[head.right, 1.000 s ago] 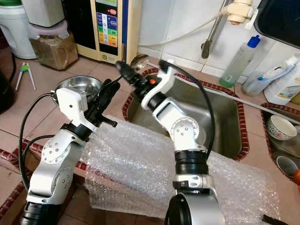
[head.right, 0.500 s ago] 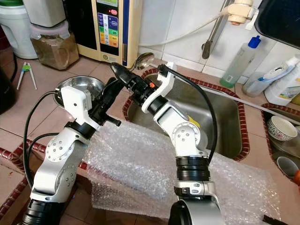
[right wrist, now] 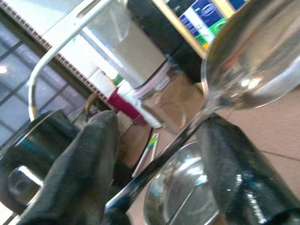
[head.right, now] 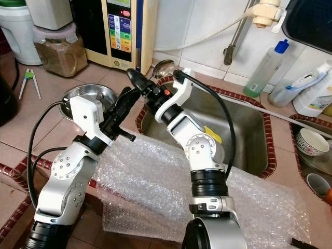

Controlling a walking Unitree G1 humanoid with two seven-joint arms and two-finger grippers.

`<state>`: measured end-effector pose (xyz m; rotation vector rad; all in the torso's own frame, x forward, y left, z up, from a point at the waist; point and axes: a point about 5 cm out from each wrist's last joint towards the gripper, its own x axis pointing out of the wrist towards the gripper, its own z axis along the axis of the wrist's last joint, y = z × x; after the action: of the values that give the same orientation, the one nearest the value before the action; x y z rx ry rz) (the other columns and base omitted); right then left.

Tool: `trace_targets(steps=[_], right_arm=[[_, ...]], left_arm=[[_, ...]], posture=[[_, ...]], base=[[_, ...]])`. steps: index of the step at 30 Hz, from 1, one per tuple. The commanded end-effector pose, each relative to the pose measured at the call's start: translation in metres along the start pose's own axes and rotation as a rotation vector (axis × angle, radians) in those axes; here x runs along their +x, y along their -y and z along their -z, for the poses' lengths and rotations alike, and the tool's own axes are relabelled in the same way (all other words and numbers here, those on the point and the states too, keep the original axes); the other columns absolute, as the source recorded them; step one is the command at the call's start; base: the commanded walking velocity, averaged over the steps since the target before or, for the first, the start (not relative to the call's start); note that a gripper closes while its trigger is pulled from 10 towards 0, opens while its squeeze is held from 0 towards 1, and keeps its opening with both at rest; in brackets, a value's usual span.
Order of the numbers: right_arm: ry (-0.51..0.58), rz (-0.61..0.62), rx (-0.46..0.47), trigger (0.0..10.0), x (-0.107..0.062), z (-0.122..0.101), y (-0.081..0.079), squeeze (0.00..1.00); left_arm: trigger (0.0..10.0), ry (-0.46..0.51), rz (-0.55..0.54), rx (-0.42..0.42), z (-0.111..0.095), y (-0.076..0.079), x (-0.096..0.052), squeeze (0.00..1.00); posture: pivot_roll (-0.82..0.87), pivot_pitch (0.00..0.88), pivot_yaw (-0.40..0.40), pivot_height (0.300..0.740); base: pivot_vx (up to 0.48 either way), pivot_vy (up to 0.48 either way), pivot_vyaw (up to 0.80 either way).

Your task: Kitchen organization

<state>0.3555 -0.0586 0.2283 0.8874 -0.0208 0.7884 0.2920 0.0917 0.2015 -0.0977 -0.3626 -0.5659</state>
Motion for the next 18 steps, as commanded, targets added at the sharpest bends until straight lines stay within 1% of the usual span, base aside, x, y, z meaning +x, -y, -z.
trace_targets(steps=[1, 9, 18], right_arm=[[0.033, 0.013, -0.01, 0.0, 0.002, -0.0082, 0.0, 0.0], [0.055, 0.031, -0.009, 0.0, 0.0027, -0.0125, 0.0026, 0.0], [0.064, 0.034, -0.001, 0.0, 0.0035, -0.0121, 0.0034, 0.0]], left_arm=[[0.0, 0.01, 0.024, 0.0, -0.0015, 0.0056, 0.0016, 0.0], [0.0, 0.009, 0.016, 0.008, -0.0017, 0.0034, 0.0014, 0.0], [0.0, 0.004, 0.016, 0.012, -0.0012, 0.0028, 0.0005, 0.0]], posture=[[0.14, 0.09, -0.122, 0.74], [0.14, 0.094, -0.121, 0.74], [0.14, 0.095, -0.119, 0.74]], base=[[0.0, 0.0, 0.0], [0.0, 0.0, 0.0], [0.0, 0.0, 0.0]])
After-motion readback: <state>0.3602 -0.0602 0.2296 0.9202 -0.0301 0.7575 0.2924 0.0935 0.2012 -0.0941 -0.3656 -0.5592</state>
